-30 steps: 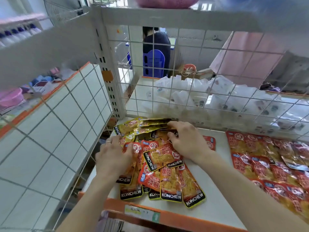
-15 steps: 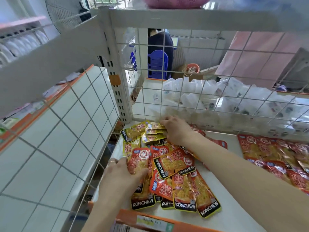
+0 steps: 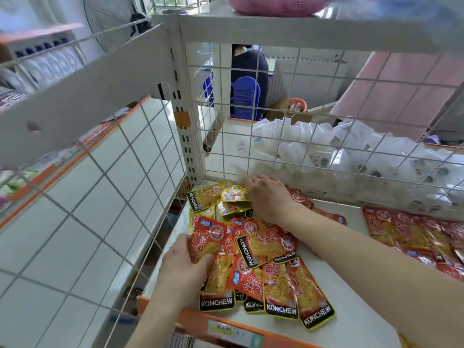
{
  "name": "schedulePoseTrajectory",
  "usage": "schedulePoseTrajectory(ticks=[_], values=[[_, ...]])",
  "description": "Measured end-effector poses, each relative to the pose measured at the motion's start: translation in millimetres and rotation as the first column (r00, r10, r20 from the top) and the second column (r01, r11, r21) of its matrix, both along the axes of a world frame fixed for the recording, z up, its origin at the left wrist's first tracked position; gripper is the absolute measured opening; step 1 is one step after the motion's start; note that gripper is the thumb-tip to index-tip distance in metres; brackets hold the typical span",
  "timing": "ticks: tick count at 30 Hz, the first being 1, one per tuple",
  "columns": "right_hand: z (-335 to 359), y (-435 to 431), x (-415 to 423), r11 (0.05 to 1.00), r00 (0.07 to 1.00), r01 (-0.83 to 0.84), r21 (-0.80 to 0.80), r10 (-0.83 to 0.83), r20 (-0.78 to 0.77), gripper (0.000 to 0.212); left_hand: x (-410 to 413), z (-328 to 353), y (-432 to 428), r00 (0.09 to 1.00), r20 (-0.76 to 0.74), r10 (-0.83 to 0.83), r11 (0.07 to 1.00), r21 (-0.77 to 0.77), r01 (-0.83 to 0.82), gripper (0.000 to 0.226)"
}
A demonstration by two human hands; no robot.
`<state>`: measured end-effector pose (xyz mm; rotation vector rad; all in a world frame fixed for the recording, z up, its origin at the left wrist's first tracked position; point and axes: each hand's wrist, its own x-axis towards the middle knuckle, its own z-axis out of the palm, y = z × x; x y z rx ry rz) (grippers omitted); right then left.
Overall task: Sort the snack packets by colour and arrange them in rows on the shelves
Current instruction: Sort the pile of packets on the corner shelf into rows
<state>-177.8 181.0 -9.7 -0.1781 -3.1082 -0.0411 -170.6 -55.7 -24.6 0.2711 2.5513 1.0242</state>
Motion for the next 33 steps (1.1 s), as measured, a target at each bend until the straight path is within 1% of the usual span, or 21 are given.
schedulePoseTrajectory(ticks=[2, 5, 7, 8, 9, 11, 12, 13, 14, 16, 17, 18, 19, 20, 21, 22, 25, 29, 33], values=[[-2.4, 1.9, 0.9, 0.999, 0.998, -0.044, 0.018, 0.045, -0.051, 0.047, -0.1, -0.9, -2.2, 0.999, 0.021, 0.032, 0.998, 0.06, -0.033, 0.026], [-6.6, 6.3, 8.8, 0.997, 0.971, -0.082, 0.004, 0.081, -0.223, 0.052, 1.1, 0.4, -5.2, 0.995, 0.046, 0.083, 0.986, 0.143, -0.089, 0.02], [-7.8, 9.6, 18.7, 0.996, 0.942, -0.077, -0.035, 0.061, -0.331, 0.044, 1.9, 2.9, -5.9, 0.99, 0.084, 0.113, 0.966, 0.224, -0.129, 0.019], [-7.2, 11.4, 25.8, 0.991, 0.921, -0.095, -0.091, 0.053, -0.385, 0.035, 2.5, 4.7, -5.9, 0.986, 0.112, 0.123, 0.951, 0.27, -0.149, 0.019], [-4.7, 12.1, 34.2, 0.974, 0.9, -0.127, -0.185, 0.035, -0.434, 0.027, 3.5, 6.7, -5.7, 0.981, 0.146, 0.126, 0.933, 0.319, -0.167, 0.019], [4.8, 9.8, 55.3, 0.889, 0.88, -0.156, -0.43, -0.073, -0.47, 0.02, 5.8, 10.0, -3.3, 0.972, 0.2, 0.12, 0.898, 0.395, -0.192, 0.019], [8.8, 7.9, 66.8, 0.82, 0.883, -0.136, -0.556, -0.154, -0.443, 0.02, 7.3, 11.7, -1.1, 0.969, 0.215, 0.118, 0.885, 0.421, -0.201, 0.019], [12.6, 5.6, 78.9, 0.726, 0.889, -0.103, -0.679, -0.24, -0.391, 0.02, 9.2, 13.8, 2.0, 0.967, 0.228, 0.114, 0.87, 0.446, -0.208, 0.018], [15.8, 2.1, 90.9, 0.605, 0.891, -0.069, -0.793, -0.32, -0.322, 0.02, 11.3, 15.4, 5.3, 0.965, 0.24, 0.108, 0.858, 0.467, -0.213, 0.018], [19.7, -5.9, 113.8, 0.299, 0.872, -0.06, -0.952, -0.448, -0.196, 0.019, 18.0, 19.0, 14.0, 0.957, 0.273, 0.096, 0.833, 0.505, -0.227, 0.019], [20.9, -9.6, 124.7, 0.149, 0.858, -0.076, -0.986, -0.494, -0.141, 0.017, 22.5, 20.8, 18.2, 0.955, 0.285, 0.087, 0.821, 0.523, -0.231, 0.02], [21.0, -11.9, 135.6, 0.029, 0.846, -0.085, -0.996, -0.527, -0.088, 0.015, 27.4, 22.0, 22.8, 0.954, 0.29, 0.073, 0.813, 0.538, -0.225, 0.021], [20.7, -14.1, 145.9, -0.067, 0.834, -0.086, -0.994, -0.551, -0.035, 0.015, 32.9, 23.0, 27.3, 0.956, 0.285, 0.064, 0.805, 0.551, -0.218, 0.021], [19.2, -15.3, 156.5, -0.142, 0.819, -0.087, -0.986, -0.573, 0.01, 0.015, 38.4, 22.6, 31.4, 0.958, 0.28, 0.058, 0.8, 0.562, -0.212, 0.021], [17.5, -15.1, 167.0, -0.196, 0.802, -0.089, -0.977, -0.595, 0.046, 0.015, 44.6, 22.1, 35.9, 0.959, 0.279, 0.051, 0.799, 0.565, -0.207, 0.019], [15.1, -13.7, 177.1, -0.225, 0.784, -0.087, -0.971, -0.617, 0.073, 0.015, 51.1, 21.3, 39.9, 0.957, 0.288, 0.04, 0.796, 0.569, -0.205, 0.018], [11.4, -5.8, 206.9, -0.257, 0.749, -0.06, -0.964, -0.65, 0.127, 0.015, 69.6, 16.0, 50.5, 0.948, 0.318, 0.03, 0.787, 0.577, -0.218, 0.013], [8.1, 8.1, 237.1, -0.264, 0.733, -0.049, -0.963, -0.665, 0.145, 0.012, 97.0, 12.0, 66.0, 0.953, 0.301, 0.023, 0.786, 0.583, -0.204, 0.015], [5.6, 21.3, 257.9, -0.258, 0.727, -0.023, -0.966, -0.667, 0.161, 0.014, 126.4, 11.7, 81.4, 0.952, 0.305, 0.03, 0.77, 0.6, -0.217, 0.009]])
